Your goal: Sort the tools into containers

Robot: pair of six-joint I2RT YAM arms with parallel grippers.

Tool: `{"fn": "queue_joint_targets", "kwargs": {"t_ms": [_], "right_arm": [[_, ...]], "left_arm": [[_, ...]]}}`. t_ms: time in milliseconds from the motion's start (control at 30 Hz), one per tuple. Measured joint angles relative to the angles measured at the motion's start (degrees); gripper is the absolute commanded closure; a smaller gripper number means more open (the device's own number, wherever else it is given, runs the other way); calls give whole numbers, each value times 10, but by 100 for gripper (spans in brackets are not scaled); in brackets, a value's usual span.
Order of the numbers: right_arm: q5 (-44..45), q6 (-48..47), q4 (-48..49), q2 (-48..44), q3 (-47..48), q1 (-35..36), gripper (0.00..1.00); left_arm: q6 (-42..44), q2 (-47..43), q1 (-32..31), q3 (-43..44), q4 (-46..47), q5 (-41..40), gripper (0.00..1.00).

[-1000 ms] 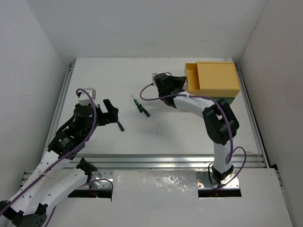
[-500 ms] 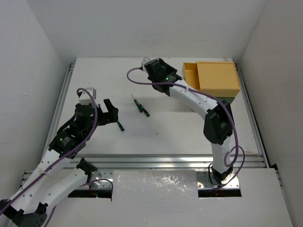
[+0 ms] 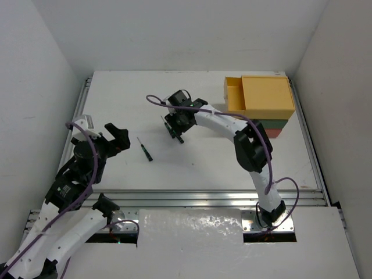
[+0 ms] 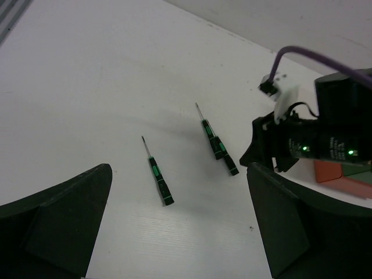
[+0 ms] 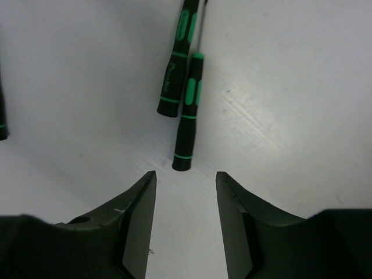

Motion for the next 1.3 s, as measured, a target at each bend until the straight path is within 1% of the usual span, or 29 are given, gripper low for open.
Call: {"fn": "queue_joint_targets", "kwargs": {"t_ms": [133,267,333,600,633,667,700,767,833,867,900,1033,1067,1133,1233,1300], "right_arm": [[-43,21,-2,43,-10,0,55],[-66,30,-1,56,-14,0,58],[-68,31,2,58,-14,0,60],[-46,27,13,90,-11,0,60],[-41,24,18,90,-10,0,61],[-39,23,21,91,-10,0,66],[-36,20,21,93,-9,-1,69],[-32,17,21,94,-8,-1,71],[-26,17,17,99,0,-1,68],[-23,17,16,101,4,-1,65],[-21,19,14,104,9,-1,60],[-14,33,6,106,15,-1,52],[-13,40,2,105,15,-1,46],[-7,57,-10,103,14,-1,30],[27,98,-26,92,6,-1,28],[55,136,-31,83,5,-1,29]], "left_arm": [[-2,6,0,1,0,-5,0],[-2,18,0,1,0,-4,0],[-2,21,0,1,0,-3,0],[-2,22,0,1,0,2,0],[-1,22,0,1,0,3,0],[0,22,0,1,0,4,0],[0,23,0,1,0,5,0],[1,24,0,1,0,6,0],[1,25,0,1,0,8,0],[1,26,0,1,0,8,0],[1,26,0,1,0,9,0],[1,26,0,1,0,13,0],[2,26,0,1,0,13,0],[2,26,0,1,0,14,0],[3,26,0,1,0,16,0],[3,27,0,1,0,17,0]]}}
